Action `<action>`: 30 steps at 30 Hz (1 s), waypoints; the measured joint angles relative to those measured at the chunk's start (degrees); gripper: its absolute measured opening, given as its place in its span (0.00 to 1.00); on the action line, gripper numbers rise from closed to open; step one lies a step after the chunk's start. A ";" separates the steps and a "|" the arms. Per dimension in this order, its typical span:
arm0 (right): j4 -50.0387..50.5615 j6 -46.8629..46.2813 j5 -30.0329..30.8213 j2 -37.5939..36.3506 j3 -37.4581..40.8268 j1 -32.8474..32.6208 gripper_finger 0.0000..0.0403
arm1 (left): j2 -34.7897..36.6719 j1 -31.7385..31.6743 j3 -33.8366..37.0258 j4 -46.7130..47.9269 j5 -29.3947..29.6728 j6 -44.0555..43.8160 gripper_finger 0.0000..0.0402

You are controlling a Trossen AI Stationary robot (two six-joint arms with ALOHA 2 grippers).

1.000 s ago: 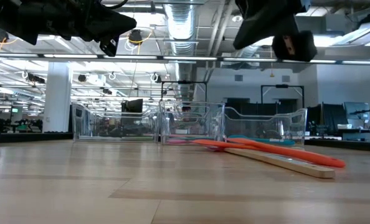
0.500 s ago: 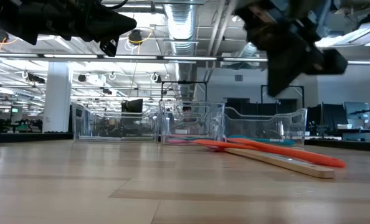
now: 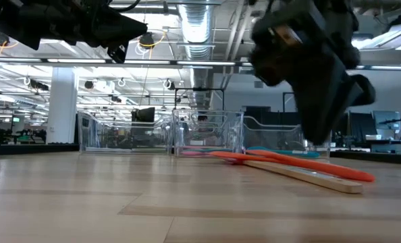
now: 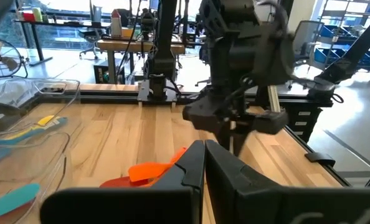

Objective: Pick & Place Kitchen Items
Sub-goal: Put the orange spatula into the middle transparent bin

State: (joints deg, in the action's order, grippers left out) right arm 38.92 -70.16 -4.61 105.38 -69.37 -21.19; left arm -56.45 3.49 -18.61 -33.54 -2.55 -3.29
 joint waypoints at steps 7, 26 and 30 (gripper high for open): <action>6.15 1.78 5.53 -0.87 -1.71 0.72 0.30 | 0.02 0.00 0.04 -0.33 0.00 0.00 0.00; 9.54 1.34 8.86 1.95 -1.63 3.76 0.31 | 0.02 0.00 0.04 -0.37 -0.02 0.00 0.00; 9.55 1.21 8.82 1.95 -0.42 3.70 0.29 | 0.02 0.00 0.04 -0.36 -0.02 0.00 0.00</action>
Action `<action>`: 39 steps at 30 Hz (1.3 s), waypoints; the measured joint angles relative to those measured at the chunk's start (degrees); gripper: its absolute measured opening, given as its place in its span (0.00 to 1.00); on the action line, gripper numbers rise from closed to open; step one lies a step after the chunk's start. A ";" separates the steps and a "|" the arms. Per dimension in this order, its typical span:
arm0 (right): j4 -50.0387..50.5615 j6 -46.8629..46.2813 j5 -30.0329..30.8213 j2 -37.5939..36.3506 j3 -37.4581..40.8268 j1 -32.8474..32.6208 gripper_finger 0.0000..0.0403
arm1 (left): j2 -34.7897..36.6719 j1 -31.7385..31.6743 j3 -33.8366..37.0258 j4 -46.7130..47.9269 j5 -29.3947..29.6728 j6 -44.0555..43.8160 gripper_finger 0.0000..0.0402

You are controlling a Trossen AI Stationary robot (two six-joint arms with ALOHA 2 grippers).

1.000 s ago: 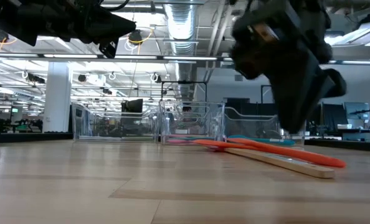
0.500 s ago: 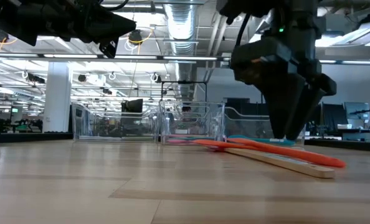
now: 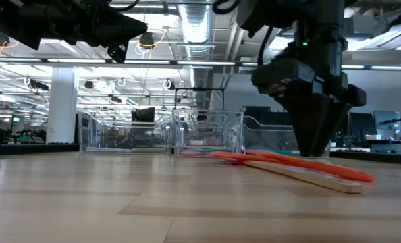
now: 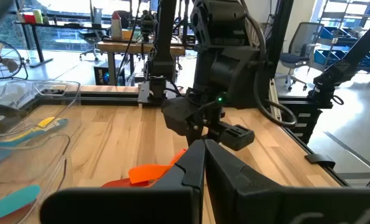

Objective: Pick & Place Kitchen Items
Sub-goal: Put the orange spatula into the middle transparent bin

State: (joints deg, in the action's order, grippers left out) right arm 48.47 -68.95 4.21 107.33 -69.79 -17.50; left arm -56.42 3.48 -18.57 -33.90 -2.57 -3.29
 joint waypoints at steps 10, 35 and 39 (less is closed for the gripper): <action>-5.29 -3.01 -1.31 0.00 4.54 -0.11 0.31 | 0.00 -0.01 0.00 0.01 0.00 0.00 0.00; 2.09 4.14 -3.01 0.42 -2.51 -2.21 0.08 | 0.02 0.00 0.02 0.00 -0.02 0.02 0.00; 3.17 6.55 -2.46 -1.67 -5.75 -2.36 0.08 | 0.02 0.00 0.02 -0.01 -0.02 0.02 0.00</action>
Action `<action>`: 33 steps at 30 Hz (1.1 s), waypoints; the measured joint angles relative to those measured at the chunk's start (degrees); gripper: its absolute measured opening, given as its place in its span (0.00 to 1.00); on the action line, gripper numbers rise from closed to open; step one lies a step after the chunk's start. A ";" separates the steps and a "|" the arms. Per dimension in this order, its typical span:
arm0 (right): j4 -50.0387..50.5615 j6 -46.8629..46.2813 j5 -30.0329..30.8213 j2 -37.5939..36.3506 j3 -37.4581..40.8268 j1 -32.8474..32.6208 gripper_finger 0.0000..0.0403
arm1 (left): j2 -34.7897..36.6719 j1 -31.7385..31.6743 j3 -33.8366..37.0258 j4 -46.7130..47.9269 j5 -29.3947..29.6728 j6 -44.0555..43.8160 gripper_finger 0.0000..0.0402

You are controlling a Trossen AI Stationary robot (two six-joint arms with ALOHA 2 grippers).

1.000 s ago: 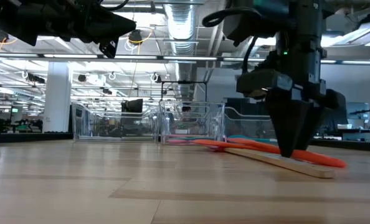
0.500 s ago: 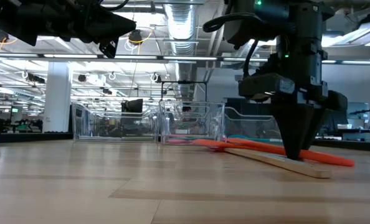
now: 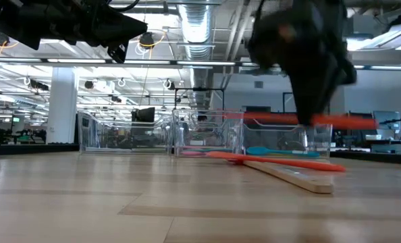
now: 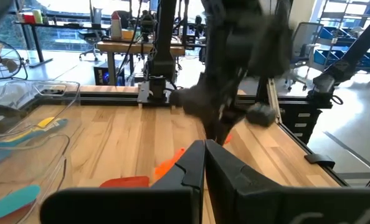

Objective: Pick & Place Kitchen Items
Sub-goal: Put the orange spatula into the middle transparent bin

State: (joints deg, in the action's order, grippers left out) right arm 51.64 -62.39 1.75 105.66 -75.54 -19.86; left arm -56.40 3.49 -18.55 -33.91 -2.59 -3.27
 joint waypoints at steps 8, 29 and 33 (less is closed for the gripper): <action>0.37 8.87 13.66 -8.72 -5.11 2.98 0.08 | 0.00 0.00 0.02 0.00 0.00 0.00 0.00; -10.94 32.57 4.19 -8.87 -13.22 37.44 0.08 | 0.00 0.00 0.02 -0.04 -0.16 -0.02 0.00; -13.94 33.81 -0.11 -5.37 -12.96 40.55 0.08 | 0.00 -0.02 0.02 -0.04 -0.13 -0.02 0.00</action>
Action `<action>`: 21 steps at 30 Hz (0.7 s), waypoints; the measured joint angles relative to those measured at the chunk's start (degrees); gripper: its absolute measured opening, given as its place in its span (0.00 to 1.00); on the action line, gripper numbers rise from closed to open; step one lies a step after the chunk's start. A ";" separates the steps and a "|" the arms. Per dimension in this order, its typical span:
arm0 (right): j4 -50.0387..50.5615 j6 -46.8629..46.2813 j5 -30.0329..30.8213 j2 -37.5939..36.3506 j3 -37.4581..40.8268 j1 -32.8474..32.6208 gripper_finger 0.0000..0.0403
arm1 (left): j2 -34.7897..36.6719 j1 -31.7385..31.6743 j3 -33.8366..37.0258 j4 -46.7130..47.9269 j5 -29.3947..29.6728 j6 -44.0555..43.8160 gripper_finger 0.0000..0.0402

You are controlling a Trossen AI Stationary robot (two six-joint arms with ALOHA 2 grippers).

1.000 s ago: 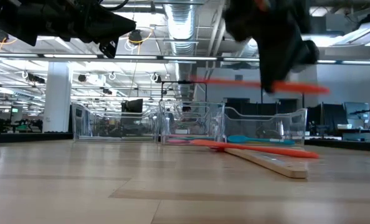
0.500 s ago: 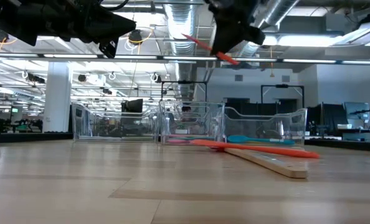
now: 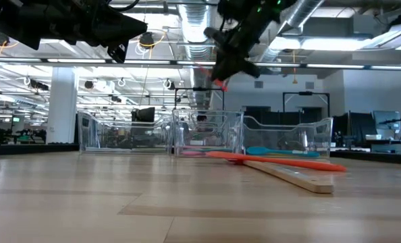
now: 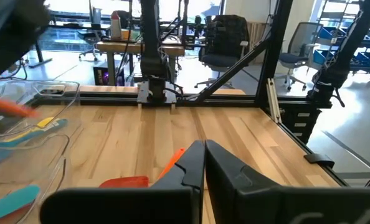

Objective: Pick & Place Kitchen Items
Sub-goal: Put the orange spatula into the middle transparent bin

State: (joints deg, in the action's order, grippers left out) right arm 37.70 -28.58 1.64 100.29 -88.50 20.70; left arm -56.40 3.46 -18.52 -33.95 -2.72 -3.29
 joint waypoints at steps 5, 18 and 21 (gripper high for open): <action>0.17 0.29 -2.11 5.14 -0.64 2.70 0.08 | 0.00 0.02 0.00 0.02 0.22 0.00 0.00; 8.64 2.21 -3.63 15.27 -7.56 5.59 0.08 | 0.00 0.02 0.00 0.04 0.20 0.01 0.00; 9.88 2.23 -3.78 16.30 -8.79 5.59 0.08 | 0.00 0.02 0.00 0.04 0.20 0.02 0.00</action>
State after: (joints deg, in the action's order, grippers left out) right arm 47.58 -26.35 -2.14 116.59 -97.29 26.28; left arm -56.40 3.49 -18.52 -33.91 -2.52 -3.27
